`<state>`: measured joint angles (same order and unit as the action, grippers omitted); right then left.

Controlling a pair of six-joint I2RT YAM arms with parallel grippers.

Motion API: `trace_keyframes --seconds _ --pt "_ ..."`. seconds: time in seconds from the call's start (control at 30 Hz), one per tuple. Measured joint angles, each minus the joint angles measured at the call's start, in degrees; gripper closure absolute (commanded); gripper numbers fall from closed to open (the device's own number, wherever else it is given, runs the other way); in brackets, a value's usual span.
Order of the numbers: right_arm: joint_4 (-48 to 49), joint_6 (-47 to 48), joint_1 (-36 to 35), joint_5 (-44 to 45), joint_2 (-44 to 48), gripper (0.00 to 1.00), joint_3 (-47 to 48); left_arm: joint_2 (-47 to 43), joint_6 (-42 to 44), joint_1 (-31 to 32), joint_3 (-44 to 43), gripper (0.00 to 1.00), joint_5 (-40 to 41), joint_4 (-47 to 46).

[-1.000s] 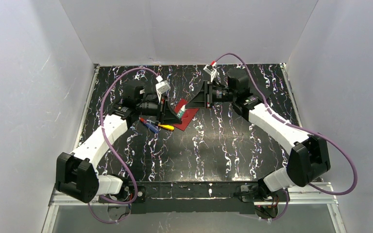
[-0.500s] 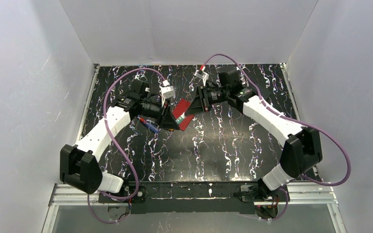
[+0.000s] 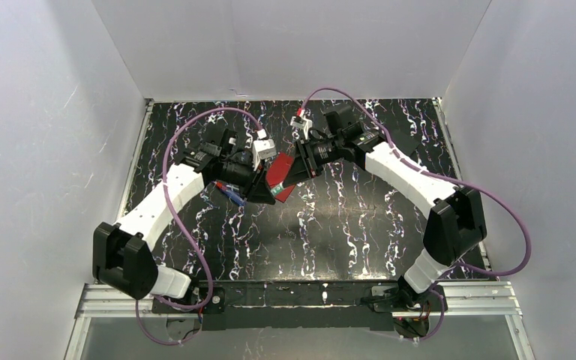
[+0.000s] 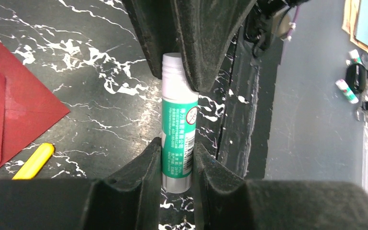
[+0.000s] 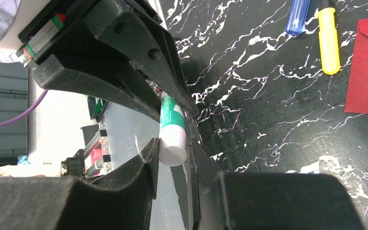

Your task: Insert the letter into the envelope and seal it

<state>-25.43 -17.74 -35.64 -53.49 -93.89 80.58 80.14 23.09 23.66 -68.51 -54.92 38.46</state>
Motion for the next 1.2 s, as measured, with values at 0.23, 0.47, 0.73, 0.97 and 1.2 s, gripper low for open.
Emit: trace_keyframes --seconds 0.23,0.47,0.73,0.97,1.2 --pt "8.22 -5.84 -0.55 0.76 0.63 0.99 -5.81 -3.74 -5.68 0.48 5.73 1.00 3.89 -7.19" --pt "20.63 -14.62 -0.55 2.82 2.54 0.99 -12.63 -3.67 -9.94 0.39 6.25 1.00 4.79 -8.87" --pt "33.59 -22.58 -1.03 7.17 2.51 0.99 -17.62 -0.92 -14.84 0.07 6.25 1.00 5.20 -11.39" --pt "31.17 -22.51 -1.20 12.22 2.93 0.64 -15.08 0.13 -16.63 0.11 6.49 1.00 4.87 -15.61" --pt "21.44 -23.78 1.16 11.21 8.66 0.21 -14.19 -3.23 -15.32 0.31 8.59 1.00 1.46 -28.33"
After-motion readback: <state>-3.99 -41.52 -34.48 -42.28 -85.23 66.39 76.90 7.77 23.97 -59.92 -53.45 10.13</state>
